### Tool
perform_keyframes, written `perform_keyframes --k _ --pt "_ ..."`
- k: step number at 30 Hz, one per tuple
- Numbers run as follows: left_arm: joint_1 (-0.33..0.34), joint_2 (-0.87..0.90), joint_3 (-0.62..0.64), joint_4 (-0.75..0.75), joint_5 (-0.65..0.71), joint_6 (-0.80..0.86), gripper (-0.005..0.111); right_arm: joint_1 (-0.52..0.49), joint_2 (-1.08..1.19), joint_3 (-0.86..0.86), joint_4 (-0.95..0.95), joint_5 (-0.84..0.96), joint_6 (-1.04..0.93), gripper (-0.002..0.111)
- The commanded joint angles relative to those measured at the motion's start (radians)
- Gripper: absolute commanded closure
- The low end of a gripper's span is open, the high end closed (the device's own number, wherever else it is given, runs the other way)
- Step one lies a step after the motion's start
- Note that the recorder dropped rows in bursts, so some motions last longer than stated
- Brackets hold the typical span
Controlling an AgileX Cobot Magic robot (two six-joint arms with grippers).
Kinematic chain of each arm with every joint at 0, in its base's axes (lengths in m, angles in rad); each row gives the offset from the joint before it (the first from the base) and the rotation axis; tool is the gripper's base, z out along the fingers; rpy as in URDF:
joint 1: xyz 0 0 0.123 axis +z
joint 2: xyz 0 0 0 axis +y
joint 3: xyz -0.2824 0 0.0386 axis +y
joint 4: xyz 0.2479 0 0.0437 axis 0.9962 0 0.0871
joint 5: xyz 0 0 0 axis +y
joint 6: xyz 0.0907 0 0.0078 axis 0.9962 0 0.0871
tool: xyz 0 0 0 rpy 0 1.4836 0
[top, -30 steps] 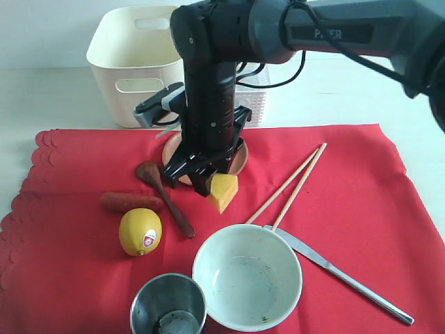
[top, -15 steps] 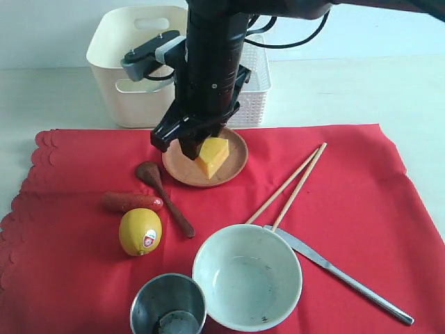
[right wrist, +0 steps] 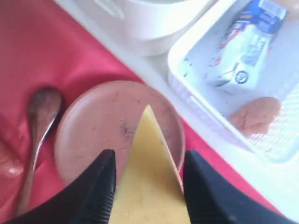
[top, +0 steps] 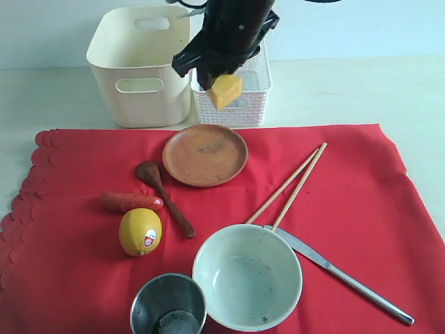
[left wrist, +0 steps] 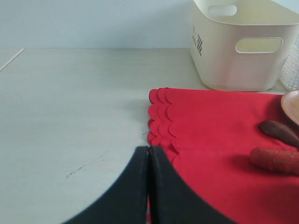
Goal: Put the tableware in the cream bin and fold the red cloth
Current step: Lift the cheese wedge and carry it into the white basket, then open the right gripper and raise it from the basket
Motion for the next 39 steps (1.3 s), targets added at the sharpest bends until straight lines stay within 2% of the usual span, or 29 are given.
perform_keyframes --k 1,15,31,35,39 --pt "0.003 -0.007 0.004 0.000 -0.003 -0.003 0.107 -0.064 0.035 -0.050 0.022 -0.054 0.023 0.108" --pt "0.003 -0.007 0.004 0.000 -0.003 -0.002 0.107 -0.202 0.200 -0.128 0.192 -0.269 0.023 0.108" --pt "0.003 -0.007 0.004 0.000 -0.003 -0.004 0.107 -0.210 0.347 -0.215 0.207 -0.439 0.048 0.107" --pt "0.003 -0.007 0.004 0.000 -0.003 -0.004 0.107 -0.210 0.359 -0.215 0.198 -0.430 0.048 0.095" --pt "0.003 -0.007 0.004 0.000 -0.003 -0.004 0.107 -0.210 0.345 -0.215 0.198 -0.416 0.050 0.070"
